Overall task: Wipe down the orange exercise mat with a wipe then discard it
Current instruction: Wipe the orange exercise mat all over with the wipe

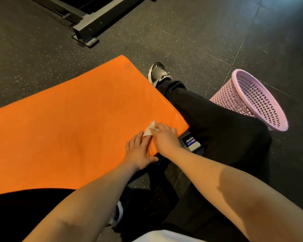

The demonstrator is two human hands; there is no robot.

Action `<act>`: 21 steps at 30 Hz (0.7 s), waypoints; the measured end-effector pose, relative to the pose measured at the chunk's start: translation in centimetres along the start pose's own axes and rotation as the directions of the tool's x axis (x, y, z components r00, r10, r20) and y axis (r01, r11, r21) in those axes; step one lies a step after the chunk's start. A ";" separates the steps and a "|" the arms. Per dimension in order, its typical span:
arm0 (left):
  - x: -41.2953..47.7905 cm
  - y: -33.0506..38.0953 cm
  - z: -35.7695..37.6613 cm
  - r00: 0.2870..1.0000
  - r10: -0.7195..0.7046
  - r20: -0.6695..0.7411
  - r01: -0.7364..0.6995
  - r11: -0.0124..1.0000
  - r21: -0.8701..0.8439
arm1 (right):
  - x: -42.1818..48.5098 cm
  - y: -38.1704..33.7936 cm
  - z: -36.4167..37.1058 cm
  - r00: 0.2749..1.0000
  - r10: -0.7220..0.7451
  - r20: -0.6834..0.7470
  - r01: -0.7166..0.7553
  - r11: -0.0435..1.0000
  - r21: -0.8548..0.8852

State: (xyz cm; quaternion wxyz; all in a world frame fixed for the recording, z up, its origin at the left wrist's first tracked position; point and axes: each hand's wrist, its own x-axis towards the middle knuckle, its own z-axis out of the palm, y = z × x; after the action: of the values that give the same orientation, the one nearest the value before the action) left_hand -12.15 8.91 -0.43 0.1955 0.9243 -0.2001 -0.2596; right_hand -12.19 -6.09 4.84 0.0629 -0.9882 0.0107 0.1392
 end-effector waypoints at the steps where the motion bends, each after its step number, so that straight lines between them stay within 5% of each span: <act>1: -0.2 -0.1 0.1 1.000 0.011 -0.011 -0.011 1.000 0.004 | 0.0 0.4 -0.3 0.999 0.033 -0.032 -0.033 0.999 -0.008; 5: -0.8 0.0 -0.2 0.995 0.051 -0.081 -0.051 0.999 0.008 | 0.0 1.5 -1.4 0.980 0.182 -0.080 -0.181 0.983 0.024; 16: -1.0 1.1 -5.9 0.980 0.083 -0.181 -0.086 0.996 -0.013 | -0.7 1.1 -2.3 0.976 0.203 -0.082 -0.161 0.919 0.360; 21: -1.1 1.5 -8.0 0.969 0.006 -0.245 -0.029 0.996 -0.089 | -0.3 0.1 -3.4 0.956 0.214 -0.199 -0.120 0.908 0.401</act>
State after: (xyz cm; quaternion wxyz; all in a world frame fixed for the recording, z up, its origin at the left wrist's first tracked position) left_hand -8.98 10.20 7.02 0.2633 0.9375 -0.1704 -0.1509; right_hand -11.50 -6.59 8.18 0.2415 -0.9614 0.1302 0.0197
